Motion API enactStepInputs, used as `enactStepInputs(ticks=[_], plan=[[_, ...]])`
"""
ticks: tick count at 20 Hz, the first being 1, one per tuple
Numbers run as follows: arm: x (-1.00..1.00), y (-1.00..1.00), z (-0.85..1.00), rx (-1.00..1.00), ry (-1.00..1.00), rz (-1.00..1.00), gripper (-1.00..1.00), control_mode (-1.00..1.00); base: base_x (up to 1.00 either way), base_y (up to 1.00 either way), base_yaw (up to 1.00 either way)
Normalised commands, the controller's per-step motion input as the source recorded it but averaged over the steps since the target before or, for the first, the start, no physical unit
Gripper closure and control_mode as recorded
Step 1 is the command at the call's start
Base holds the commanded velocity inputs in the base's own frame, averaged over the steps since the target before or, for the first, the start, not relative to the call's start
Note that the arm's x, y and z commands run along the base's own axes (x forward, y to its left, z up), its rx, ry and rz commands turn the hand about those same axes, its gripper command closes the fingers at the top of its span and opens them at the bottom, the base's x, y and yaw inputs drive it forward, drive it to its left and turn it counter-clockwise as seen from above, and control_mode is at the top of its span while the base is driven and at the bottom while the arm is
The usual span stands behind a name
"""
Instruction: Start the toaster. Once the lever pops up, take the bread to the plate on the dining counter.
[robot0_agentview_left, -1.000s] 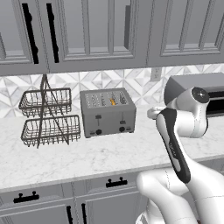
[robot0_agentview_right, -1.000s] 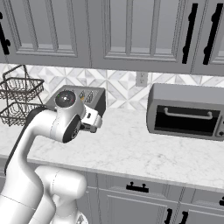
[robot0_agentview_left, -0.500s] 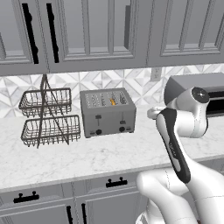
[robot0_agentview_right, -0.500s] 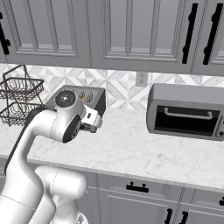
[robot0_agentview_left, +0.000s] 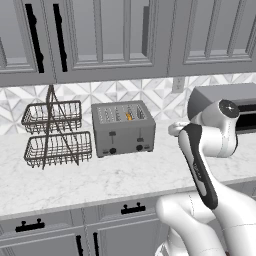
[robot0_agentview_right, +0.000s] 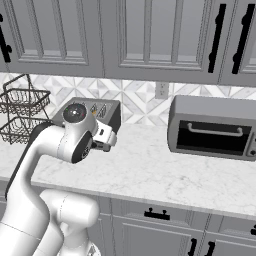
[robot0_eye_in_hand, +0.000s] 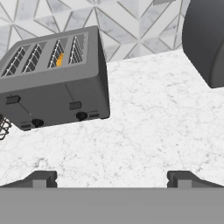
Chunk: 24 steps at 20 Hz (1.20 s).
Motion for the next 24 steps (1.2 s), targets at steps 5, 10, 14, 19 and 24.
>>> enactStepInputs(ticks=[5, 10, 14, 19, 24], plan=[[0.0, 0.0, 0.0, 0.0, 0.0, 0.0, -1.0, -1.0, 0.0, 0.0, 0.0], [0.0, 0.0, 0.0, 0.0, 0.0, 0.0, -1.0, -1.0, 0.0, 0.0, 0.0], [0.0, 0.0, 0.0, 0.0, 0.0, 0.0, -1.0, -1.0, 0.0, 0.0, 0.0], [0.0, 0.0, 0.0, 0.0, 0.0, 0.0, -1.0, -1.0, 0.0, 0.0, 0.0], [0.0, 0.0, 0.0, 0.0, 0.0, 0.0, -1.0, -1.0, 0.0, 0.0, 0.0]])
